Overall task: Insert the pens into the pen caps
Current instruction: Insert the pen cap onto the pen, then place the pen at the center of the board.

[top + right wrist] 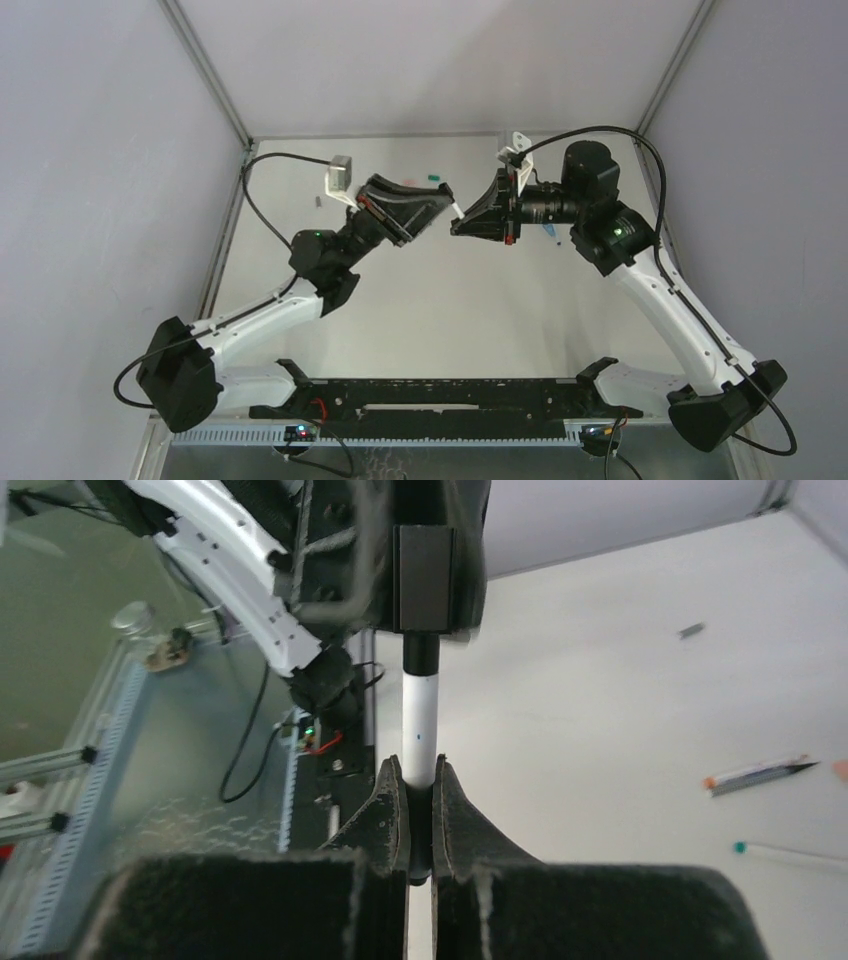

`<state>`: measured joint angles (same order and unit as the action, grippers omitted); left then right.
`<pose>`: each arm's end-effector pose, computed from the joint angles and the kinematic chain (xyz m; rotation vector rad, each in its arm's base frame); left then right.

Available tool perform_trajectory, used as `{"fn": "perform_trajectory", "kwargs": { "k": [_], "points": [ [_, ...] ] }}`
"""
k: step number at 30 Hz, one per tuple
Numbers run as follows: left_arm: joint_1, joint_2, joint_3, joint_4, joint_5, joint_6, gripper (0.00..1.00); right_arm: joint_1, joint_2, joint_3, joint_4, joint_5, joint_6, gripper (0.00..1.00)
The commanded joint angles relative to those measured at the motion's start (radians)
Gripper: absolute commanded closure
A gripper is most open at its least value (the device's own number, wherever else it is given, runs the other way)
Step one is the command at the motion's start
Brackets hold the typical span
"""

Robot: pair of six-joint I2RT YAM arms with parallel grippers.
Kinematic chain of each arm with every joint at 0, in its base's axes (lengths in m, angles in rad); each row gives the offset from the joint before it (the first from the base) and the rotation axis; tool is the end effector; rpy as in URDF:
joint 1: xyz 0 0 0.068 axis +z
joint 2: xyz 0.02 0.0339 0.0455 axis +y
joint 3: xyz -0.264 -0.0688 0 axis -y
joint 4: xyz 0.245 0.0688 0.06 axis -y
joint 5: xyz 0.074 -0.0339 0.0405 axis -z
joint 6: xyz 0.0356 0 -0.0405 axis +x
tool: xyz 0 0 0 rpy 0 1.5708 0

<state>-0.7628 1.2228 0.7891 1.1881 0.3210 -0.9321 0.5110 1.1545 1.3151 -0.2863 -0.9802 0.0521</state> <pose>0.1773 -0.1850 0.3870 0.2673 0.9527 -1.7054 0.1936 0.1425 0.4416 -1.1155 1.4106 1.2326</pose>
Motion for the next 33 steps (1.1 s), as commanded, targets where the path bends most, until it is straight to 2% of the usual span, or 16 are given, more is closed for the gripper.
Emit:
{"fn": "perform_trajectory", "kwargs": {
  "k": [1,4,6,12,14,16,22,27,33],
  "points": [
    [-0.028,-0.047,-0.053,-0.209,0.120,-0.015,0.64,-0.004,-0.068,-0.035,0.056,0.040,-0.122,1.00],
    [-0.019,-0.120,-0.067,-0.265,0.054,0.029,0.38,-0.016,-0.098,-0.084,0.027,0.024,-0.135,1.00],
    [-0.015,-0.156,-0.091,-0.310,0.021,0.069,0.27,-0.026,-0.115,-0.111,0.024,0.016,-0.127,1.00],
    [-0.005,-0.238,-0.180,-0.305,0.015,0.194,0.24,-0.091,-0.153,-0.199,0.029,0.008,-0.096,1.00],
    [-0.003,-0.269,-0.216,-0.303,-0.013,0.238,0.24,-0.126,-0.162,-0.236,0.034,0.010,-0.091,1.00],
    [0.001,-0.308,-0.256,-0.308,-0.079,0.266,0.19,-0.168,-0.165,-0.270,0.019,0.023,-0.095,1.00],
    [0.031,-0.399,-0.362,-0.318,-0.217,0.280,0.10,-0.313,-0.097,-0.306,-0.162,0.090,-0.228,1.00],
    [0.047,-0.428,-0.399,-0.324,-0.256,0.279,0.09,-0.419,0.009,-0.306,-0.299,0.206,-0.349,1.00],
    [0.052,-0.419,-0.417,-0.324,-0.270,0.261,0.09,-0.454,0.137,-0.318,-0.223,0.452,-0.321,0.99]
  ]
}}
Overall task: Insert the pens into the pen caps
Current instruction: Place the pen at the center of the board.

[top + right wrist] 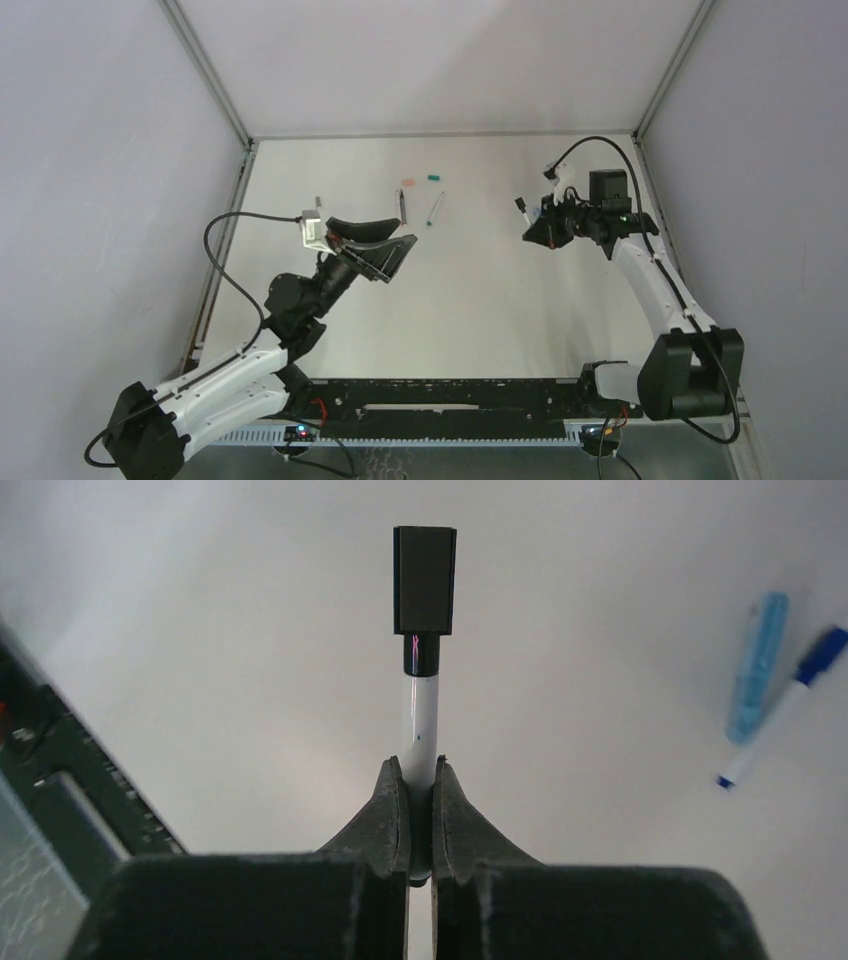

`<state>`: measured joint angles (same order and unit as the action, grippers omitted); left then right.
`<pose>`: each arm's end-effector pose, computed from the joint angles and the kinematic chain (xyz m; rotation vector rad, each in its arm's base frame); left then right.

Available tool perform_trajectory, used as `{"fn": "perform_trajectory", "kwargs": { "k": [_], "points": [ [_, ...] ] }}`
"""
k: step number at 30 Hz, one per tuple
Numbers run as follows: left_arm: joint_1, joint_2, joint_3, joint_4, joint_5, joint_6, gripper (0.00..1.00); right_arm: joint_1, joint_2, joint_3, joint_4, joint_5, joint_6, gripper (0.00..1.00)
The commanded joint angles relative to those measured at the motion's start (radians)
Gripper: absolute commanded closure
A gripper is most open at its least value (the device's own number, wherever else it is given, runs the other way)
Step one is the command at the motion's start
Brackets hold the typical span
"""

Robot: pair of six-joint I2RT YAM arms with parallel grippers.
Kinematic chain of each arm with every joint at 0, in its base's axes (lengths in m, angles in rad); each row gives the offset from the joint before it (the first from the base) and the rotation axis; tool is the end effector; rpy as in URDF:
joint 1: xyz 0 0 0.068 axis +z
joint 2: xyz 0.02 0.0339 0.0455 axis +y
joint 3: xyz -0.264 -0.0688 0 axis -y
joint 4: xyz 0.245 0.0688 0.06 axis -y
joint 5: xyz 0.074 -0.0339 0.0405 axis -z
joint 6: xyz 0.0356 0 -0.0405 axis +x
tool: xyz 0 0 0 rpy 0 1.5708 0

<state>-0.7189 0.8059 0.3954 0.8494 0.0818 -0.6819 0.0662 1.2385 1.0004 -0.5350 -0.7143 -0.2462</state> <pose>0.1372 -0.1239 0.3077 0.1017 1.2250 -1.2829 0.2562 0.0404 0.2931 -0.6818 2.1126 0.7319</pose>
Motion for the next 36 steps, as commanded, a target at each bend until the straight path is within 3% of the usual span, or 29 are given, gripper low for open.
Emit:
{"fn": "perform_trajectory", "kwargs": {
  "k": [1,11,20,36],
  "points": [
    [0.010,-0.002,-0.026,0.014,-0.034,0.009,0.09,-0.011,0.076,-0.003,0.041,0.220,-0.016,0.98],
    [0.009,-0.002,-0.044,0.016,-0.052,-0.002,0.09,-0.013,0.348,0.073,0.080,0.420,-0.042,0.94],
    [0.010,0.004,-0.048,0.016,-0.064,-0.005,0.09,-0.017,0.494,0.127,0.128,0.539,0.027,0.86],
    [0.016,0.048,-0.034,0.031,-0.051,-0.013,0.09,-0.009,0.568,0.158,0.092,0.575,0.023,0.73]
  ]
}}
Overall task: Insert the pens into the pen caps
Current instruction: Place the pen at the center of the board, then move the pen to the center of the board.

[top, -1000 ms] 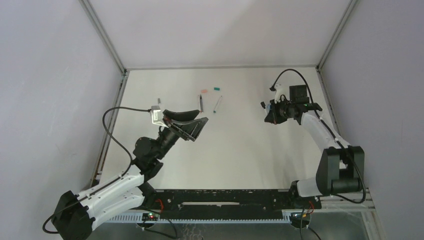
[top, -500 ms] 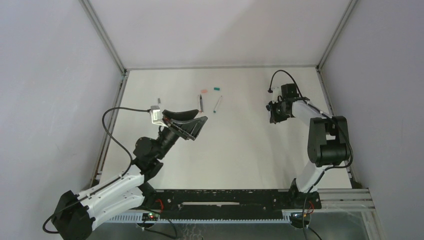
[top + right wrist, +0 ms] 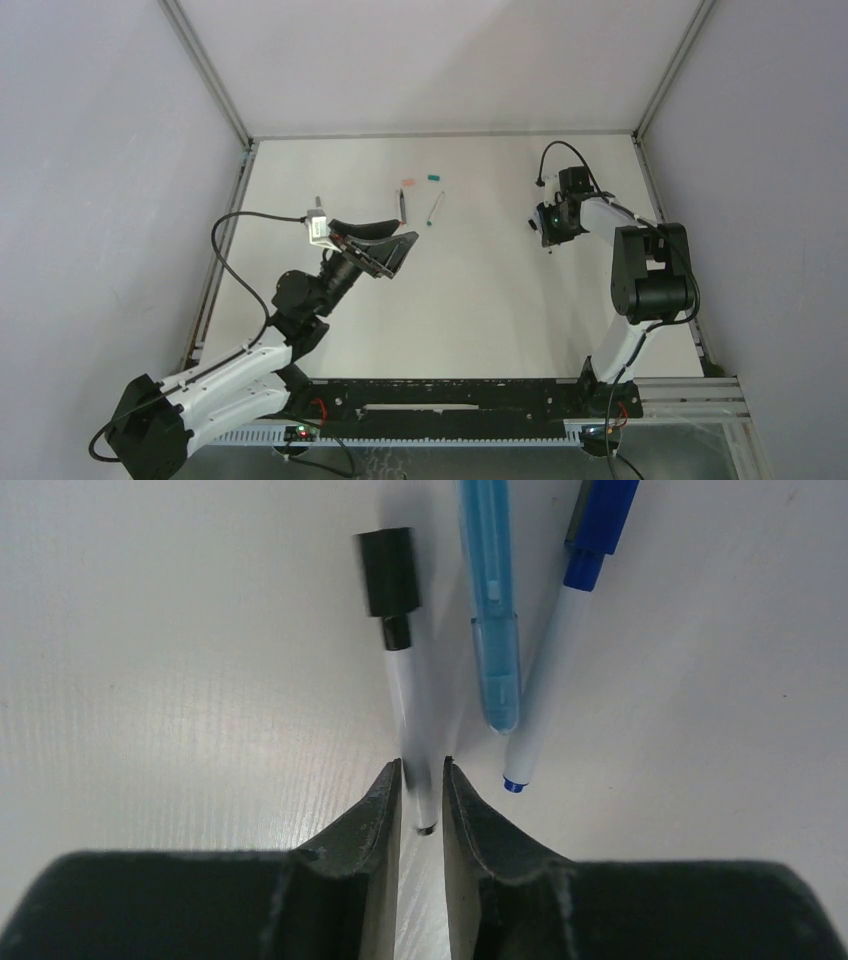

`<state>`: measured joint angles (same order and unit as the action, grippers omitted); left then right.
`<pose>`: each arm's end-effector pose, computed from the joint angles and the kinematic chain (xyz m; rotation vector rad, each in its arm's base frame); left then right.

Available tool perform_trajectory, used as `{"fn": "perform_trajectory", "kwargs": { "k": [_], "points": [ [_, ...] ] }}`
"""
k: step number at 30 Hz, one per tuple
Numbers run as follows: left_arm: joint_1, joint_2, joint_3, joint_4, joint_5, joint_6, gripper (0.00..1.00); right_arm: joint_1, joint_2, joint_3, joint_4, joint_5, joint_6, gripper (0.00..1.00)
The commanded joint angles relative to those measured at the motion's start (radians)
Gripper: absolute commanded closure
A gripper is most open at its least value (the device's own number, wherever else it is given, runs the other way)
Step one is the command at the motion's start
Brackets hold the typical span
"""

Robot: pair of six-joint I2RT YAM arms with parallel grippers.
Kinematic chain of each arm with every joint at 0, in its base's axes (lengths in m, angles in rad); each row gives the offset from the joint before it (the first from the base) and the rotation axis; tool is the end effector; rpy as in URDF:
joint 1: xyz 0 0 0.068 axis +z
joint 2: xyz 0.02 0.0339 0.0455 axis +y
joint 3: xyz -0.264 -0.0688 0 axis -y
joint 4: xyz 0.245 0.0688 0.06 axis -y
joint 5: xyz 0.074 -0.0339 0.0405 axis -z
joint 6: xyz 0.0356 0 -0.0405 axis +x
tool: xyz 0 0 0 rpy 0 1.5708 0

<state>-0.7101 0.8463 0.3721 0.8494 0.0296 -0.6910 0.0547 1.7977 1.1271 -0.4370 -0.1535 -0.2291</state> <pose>0.1452 -0.1262 0.2929 0.0404 1.2903 -1.2365 0.3566 0.0250 0.1678 -0.4245 2.6300 0.1493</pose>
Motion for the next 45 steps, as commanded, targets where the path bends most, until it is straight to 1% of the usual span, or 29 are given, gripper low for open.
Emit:
{"fn": "perform_trajectory", "kwargs": {
  "k": [1,2,3,9,13,18,22,26,28,31,33,36,39,45],
  "points": [
    [0.008,0.009,-0.010,0.031,0.001,-0.004,0.09,0.001,0.009,0.030,-0.007,0.009,0.007,0.72],
    [0.008,0.011,-0.010,0.032,0.001,-0.004,0.09,-0.003,0.008,0.031,-0.010,0.002,0.009,0.67],
    [0.008,0.012,-0.009,0.033,0.001,-0.005,0.09,-0.005,0.007,0.031,-0.013,-0.002,0.008,0.65],
    [0.011,0.023,-0.003,0.034,0.006,-0.005,0.09,-0.031,-0.035,0.030,-0.033,-0.064,0.011,0.64],
    [0.018,0.039,0.008,0.029,0.013,-0.007,0.09,-0.047,-0.093,0.028,-0.059,-0.160,-0.003,0.63],
    [0.029,0.060,0.050,-0.034,0.028,0.008,0.09,-0.119,-0.185,0.008,-0.079,-0.326,-0.027,0.60],
    [0.040,0.069,0.114,-0.176,0.018,0.062,0.09,-0.167,-0.256,-0.013,-0.093,-0.515,-0.041,0.57],
    [0.055,0.088,0.222,-0.427,-0.026,0.138,0.10,-0.189,-0.313,-0.026,-0.107,-0.705,-0.057,0.55],
    [0.067,0.110,0.281,-0.543,-0.076,0.187,0.10,-0.191,-0.329,-0.025,-0.112,-0.791,-0.060,0.54],
    [0.099,0.162,0.367,-0.687,-0.090,0.224,0.11,-0.193,-0.344,-0.024,-0.125,-0.882,-0.078,0.53],
    [0.124,0.207,0.433,-0.749,-0.075,0.237,0.11,-0.193,-0.350,-0.024,-0.133,-0.934,-0.092,0.51],
    [0.160,0.290,0.520,-0.818,-0.038,0.253,0.12,-0.193,-0.356,-0.024,-0.151,-0.997,-0.118,0.48],
    [0.193,0.390,0.616,-0.886,0.028,0.263,0.14,-0.193,-0.356,-0.025,-0.155,-1.013,-0.120,0.46],
    [0.246,0.632,0.811,-0.973,0.138,0.226,0.25,-0.194,-0.351,-0.025,-0.159,-1.002,-0.116,0.45]
  ]
}}
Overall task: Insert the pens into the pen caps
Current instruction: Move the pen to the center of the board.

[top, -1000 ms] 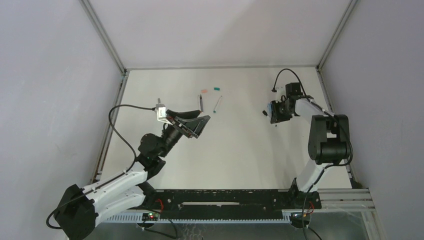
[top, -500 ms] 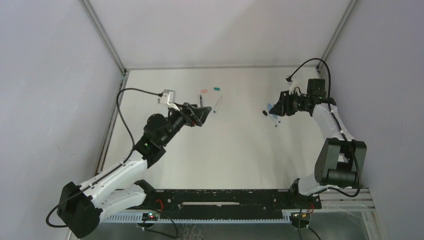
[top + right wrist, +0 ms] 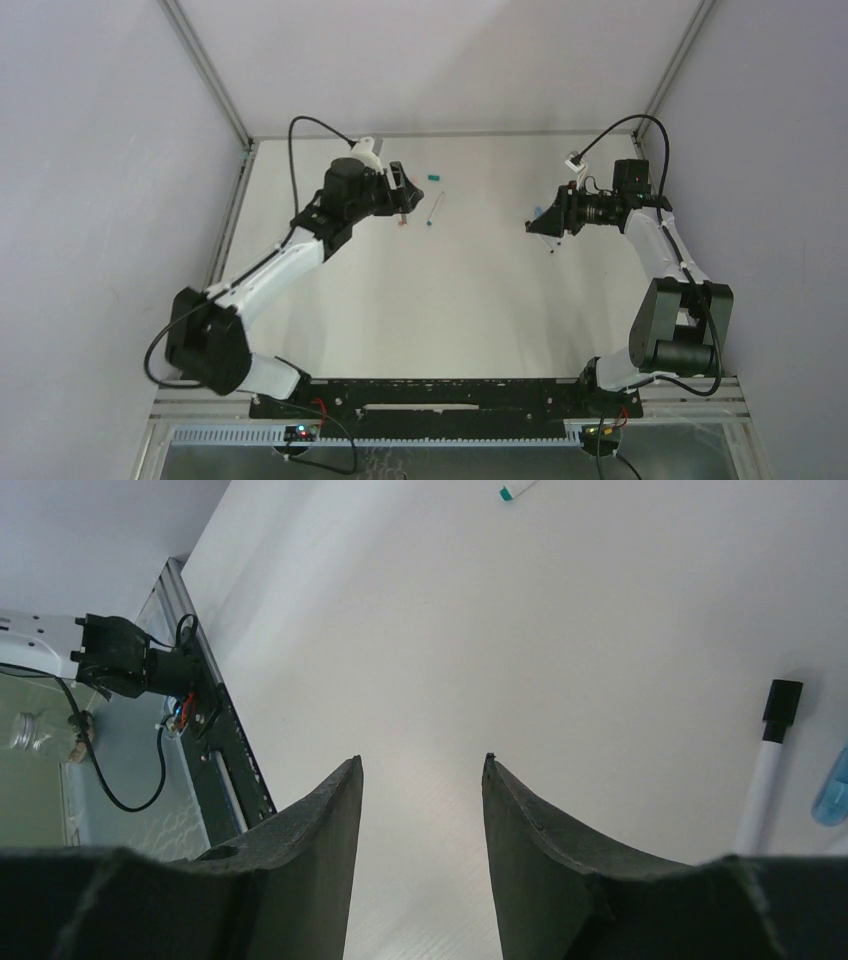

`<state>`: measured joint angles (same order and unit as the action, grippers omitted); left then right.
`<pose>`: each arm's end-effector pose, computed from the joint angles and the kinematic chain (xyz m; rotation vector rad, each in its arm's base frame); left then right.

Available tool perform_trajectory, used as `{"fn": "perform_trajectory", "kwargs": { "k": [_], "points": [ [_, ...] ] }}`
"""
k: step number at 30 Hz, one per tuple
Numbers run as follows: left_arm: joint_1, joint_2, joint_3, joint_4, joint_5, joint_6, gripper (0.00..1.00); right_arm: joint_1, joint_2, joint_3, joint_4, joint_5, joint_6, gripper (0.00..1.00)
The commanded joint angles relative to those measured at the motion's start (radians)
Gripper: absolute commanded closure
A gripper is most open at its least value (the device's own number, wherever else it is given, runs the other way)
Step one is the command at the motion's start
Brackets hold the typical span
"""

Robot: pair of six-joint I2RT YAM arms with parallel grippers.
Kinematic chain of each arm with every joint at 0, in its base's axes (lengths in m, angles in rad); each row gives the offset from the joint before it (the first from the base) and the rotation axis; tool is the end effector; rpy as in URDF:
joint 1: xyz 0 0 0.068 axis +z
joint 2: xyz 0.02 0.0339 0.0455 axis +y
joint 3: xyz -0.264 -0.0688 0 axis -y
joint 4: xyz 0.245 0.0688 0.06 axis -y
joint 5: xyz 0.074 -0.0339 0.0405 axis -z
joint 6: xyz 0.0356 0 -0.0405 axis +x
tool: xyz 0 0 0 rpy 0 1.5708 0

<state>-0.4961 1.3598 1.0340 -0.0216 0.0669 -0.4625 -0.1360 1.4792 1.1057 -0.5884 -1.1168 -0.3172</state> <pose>0.2794 -0.1539 0.3128 0.0798 1.9806 -0.6999 0.2987 -0.0086 0.2694 -0.5961 2.0389 1.1218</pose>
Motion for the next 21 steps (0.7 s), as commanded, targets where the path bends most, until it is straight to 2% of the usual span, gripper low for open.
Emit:
{"fn": "perform_trajectory", "kwargs": {
  "k": [1,5,11,21],
  "points": [
    [0.040,0.166,0.184,-0.122,0.120,-0.012,0.27,-0.003,-0.033,-0.005,-0.008,-0.038,-0.029,0.45],
    [0.058,0.360,0.339,-0.225,0.167,-0.027,0.34,-0.005,-0.025,-0.004,-0.011,-0.038,-0.032,0.45],
    [0.059,0.572,0.547,-0.398,0.121,0.017,0.40,-0.007,-0.012,-0.003,-0.013,-0.043,-0.036,0.45],
    [0.051,0.782,0.763,-0.503,0.109,0.015,0.51,-0.007,0.008,-0.003,-0.007,-0.052,-0.029,0.44]
  ]
}}
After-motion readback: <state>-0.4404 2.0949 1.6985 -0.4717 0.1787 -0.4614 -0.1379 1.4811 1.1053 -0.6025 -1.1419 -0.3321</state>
